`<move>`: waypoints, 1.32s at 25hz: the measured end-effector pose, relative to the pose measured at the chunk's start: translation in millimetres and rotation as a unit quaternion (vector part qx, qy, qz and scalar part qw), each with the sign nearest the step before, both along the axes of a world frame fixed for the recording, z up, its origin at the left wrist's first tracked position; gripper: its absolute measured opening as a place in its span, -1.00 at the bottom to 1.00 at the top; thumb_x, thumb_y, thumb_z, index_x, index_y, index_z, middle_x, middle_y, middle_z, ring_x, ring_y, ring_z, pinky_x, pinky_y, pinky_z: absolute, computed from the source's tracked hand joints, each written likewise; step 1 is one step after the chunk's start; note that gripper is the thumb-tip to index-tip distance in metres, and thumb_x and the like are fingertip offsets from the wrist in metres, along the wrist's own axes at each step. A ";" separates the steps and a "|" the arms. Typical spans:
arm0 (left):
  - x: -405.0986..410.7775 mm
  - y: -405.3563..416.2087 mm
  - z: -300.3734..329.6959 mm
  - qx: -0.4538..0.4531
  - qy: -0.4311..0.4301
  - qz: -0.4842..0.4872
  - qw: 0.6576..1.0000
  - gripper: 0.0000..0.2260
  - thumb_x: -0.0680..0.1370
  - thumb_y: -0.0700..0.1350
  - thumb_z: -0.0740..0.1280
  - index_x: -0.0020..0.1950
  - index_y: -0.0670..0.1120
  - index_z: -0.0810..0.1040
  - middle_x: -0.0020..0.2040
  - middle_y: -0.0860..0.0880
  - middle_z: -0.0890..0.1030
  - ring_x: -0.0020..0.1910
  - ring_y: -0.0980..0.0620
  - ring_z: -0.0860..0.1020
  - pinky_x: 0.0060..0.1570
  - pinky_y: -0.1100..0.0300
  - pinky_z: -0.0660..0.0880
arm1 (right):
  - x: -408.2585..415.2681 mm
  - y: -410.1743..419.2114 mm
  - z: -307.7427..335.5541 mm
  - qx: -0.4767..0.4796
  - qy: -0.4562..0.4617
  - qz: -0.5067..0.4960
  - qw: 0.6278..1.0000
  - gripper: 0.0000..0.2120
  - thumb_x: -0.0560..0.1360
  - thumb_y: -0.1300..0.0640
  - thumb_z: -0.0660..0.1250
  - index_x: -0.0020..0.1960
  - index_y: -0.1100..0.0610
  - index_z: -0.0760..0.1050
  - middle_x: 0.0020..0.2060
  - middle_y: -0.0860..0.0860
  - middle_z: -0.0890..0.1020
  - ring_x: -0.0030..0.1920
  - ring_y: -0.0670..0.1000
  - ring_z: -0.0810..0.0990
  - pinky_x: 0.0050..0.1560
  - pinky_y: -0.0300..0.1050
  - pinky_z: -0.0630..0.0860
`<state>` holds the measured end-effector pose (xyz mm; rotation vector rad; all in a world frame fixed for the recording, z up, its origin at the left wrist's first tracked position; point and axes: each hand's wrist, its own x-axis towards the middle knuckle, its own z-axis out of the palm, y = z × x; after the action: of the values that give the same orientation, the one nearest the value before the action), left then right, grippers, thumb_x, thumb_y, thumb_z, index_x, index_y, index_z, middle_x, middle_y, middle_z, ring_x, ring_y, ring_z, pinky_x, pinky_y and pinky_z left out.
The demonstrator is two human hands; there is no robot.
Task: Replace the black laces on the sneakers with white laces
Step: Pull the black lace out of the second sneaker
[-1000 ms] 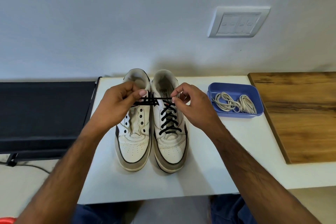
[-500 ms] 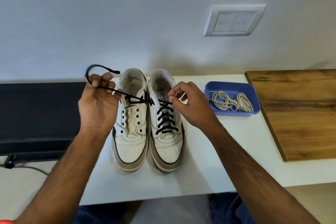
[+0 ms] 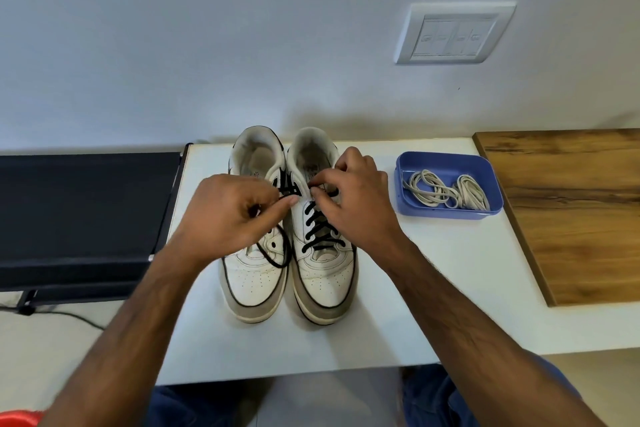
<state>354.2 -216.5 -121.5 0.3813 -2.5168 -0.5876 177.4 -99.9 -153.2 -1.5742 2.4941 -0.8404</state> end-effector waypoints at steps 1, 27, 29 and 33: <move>-7.8 5.2 -1.4 -0.041 0.029 0.018 0.999 -0.59 0.61 0.02 0.37 -0.40 -0.07 0.42 -0.46 0.09 0.39 -0.48 0.06 0.36 -0.49 0.06 0.36 | 1.5 -0.9 -0.8 0.000 0.000 -0.001 1.000 -0.85 0.56 -0.05 0.36 0.08 -0.06 0.64 -0.06 -0.09 0.32 0.01 -0.06 0.28 0.00 -0.06 0.17; -39.3 6.8 -32.8 0.104 -0.028 0.165 0.980 -0.85 0.41 0.14 0.38 -0.03 0.23 0.56 -0.18 0.24 0.54 0.18 0.23 0.47 0.43 -0.06 0.13 | 1.0 -4.0 -5.3 -0.034 -0.017 -0.032 0.999 -0.84 0.51 -0.08 0.45 0.08 -0.12 0.67 -0.04 -0.11 0.30 0.03 -0.07 0.26 -0.03 -0.10 0.11; -39.6 7.4 -34.2 0.102 -0.022 0.164 0.981 -0.85 0.42 0.13 0.39 -0.03 0.24 0.56 -0.19 0.23 0.54 0.16 0.23 0.47 0.43 -0.06 0.13 | 3.3 -3.9 -7.8 -0.033 -0.011 -0.034 0.999 -0.87 0.52 -0.06 0.43 0.06 -0.11 0.66 -0.04 -0.10 0.31 0.01 -0.07 0.25 -0.04 -0.09 0.11; -39.5 6.1 -38.0 0.093 -0.025 0.168 0.981 -0.83 0.45 0.12 0.43 0.03 0.23 0.57 -0.18 0.23 0.54 0.20 0.22 0.46 0.45 -0.04 0.09 | -1.8 -3.0 -5.4 -0.072 -0.066 -0.071 0.993 -0.97 0.50 0.00 0.43 -0.07 -0.07 0.63 -0.04 -0.08 0.37 0.02 -0.05 0.37 -0.01 -0.05 0.22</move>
<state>314.7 -210.4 -159.5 0.8809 -2.3742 -0.6828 175.6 -102.9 -158.5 -1.3422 2.5237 -1.1273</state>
